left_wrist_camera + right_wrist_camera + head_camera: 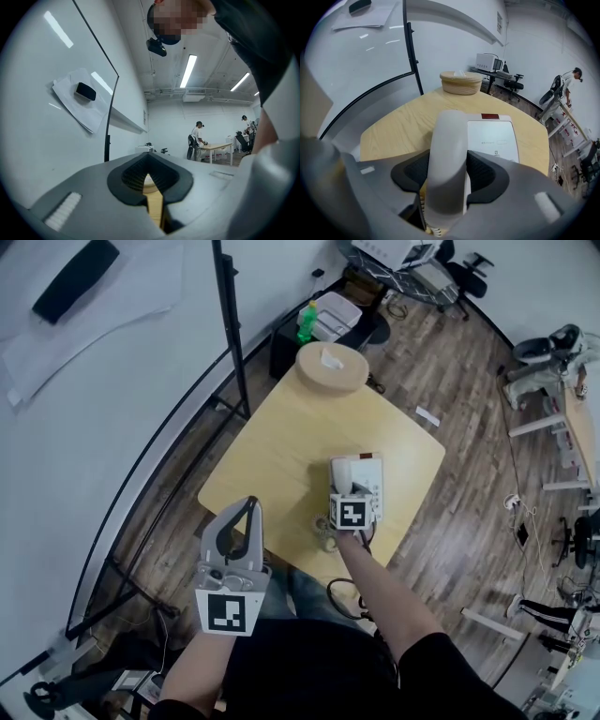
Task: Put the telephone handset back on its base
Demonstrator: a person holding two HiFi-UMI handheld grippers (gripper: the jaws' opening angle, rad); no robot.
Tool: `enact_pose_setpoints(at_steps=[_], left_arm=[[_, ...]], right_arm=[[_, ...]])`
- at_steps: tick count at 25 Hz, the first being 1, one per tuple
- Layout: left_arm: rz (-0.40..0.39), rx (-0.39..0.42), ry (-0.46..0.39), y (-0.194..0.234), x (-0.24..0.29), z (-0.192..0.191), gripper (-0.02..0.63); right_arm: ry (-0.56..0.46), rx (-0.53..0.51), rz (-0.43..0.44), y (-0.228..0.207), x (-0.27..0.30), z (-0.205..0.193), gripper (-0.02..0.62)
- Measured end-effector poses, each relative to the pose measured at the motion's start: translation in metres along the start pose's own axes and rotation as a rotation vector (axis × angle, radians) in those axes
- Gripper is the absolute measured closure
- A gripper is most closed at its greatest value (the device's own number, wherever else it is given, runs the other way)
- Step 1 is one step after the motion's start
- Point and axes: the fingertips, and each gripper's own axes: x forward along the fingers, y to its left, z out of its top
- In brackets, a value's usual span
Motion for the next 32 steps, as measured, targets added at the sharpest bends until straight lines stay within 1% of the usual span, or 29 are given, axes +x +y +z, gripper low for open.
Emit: enact_pose_setpoints(at_steps=[3,4,5,8,11,13,14,16,19,21,25,28,32], left_arm=[[-0.004,-0.008,0.005,-0.002,0.001,-0.001,0.606],[-0.005,-0.01,0.009,-0.002,0.001,-0.002,0.606],[-0.007,-0.01,0.012,-0.002,0.001,-0.002,0.606],[-0.014,0.0,0.007,-0.001,0.004,0.002,0.606],[-0.027,0.004,0.0,-0.006,0.008,0.009,0.606],[-0.038,0.0,0.004,-0.011,0.012,0.014,0.606],[-0.043,-0.003,0.018,-0.013,0.014,0.015,0.606],[-0.053,-0.005,0.036,-0.017,0.017,0.018,0.606],[-0.062,-0.004,0.012,-0.024,0.022,0.033,0.606],[-0.071,-0.009,-0.007,-0.029,0.024,0.044,0.606],[-0.086,-0.032,-0.03,-0.037,0.028,0.059,0.606],[-0.103,-0.031,-0.029,-0.043,0.029,0.066,0.606],[-0.124,-0.022,-0.026,-0.057,0.025,0.076,0.606]], right_arm=[[-0.003,-0.022,0.028,0.005,-0.001,0.002,0.356],[-0.012,-0.021,0.035,0.005,-0.004,0.003,0.333],[-0.031,-0.016,0.038,0.004,-0.01,0.006,0.328],[-0.14,-0.02,0.043,-0.003,-0.042,0.028,0.328],[-0.273,-0.052,0.066,-0.011,-0.092,0.054,0.337],[-0.355,-0.069,0.09,-0.014,-0.13,0.07,0.359],[-0.397,-0.078,0.104,-0.014,-0.148,0.077,0.362],[-0.483,-0.106,0.122,-0.011,-0.186,0.092,0.391],[-0.594,-0.168,0.131,-0.003,-0.239,0.107,0.431],[-0.655,-0.21,0.129,0.003,-0.27,0.111,0.475],[-0.773,-0.272,0.09,0.01,-0.312,0.114,0.524],[-0.827,-0.263,0.069,0.01,-0.324,0.111,0.566],[-0.863,-0.207,0.066,0.005,-0.338,0.104,0.584]])
